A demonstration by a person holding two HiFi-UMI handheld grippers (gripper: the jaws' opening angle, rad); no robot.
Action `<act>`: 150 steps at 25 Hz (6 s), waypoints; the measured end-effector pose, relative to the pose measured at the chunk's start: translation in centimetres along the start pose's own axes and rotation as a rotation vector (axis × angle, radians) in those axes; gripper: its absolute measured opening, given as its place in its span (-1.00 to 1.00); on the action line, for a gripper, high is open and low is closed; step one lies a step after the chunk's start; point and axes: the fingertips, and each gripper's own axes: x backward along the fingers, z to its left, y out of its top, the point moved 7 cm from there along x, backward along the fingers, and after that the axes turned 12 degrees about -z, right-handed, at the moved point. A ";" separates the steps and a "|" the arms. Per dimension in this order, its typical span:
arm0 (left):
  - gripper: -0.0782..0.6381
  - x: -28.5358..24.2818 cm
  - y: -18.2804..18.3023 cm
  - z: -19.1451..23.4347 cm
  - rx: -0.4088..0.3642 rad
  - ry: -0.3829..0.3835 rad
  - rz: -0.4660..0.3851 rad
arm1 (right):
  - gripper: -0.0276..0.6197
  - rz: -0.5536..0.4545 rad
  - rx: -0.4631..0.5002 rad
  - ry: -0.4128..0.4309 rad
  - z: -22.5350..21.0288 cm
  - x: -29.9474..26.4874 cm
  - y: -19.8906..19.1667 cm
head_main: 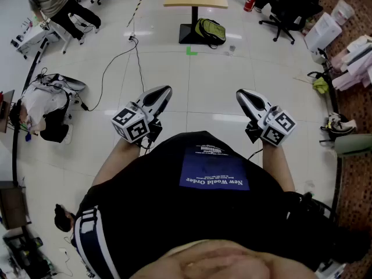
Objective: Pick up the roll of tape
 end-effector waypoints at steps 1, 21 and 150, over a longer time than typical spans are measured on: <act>-0.76 -0.6 -0.5 -0.7 0.002 -0.002 0.001 | -0.92 0.002 0.001 -0.001 -0.3 0.9 0.2; -0.76 -7.3 -4.6 -1.0 0.070 -0.038 0.027 | -0.91 0.067 -0.013 -0.011 -6.3 3.4 -0.3; -0.76 -76.5 2.4 103.1 0.276 0.117 0.295 | -0.79 1.073 0.119 0.047 -115.8 -85.6 -35.6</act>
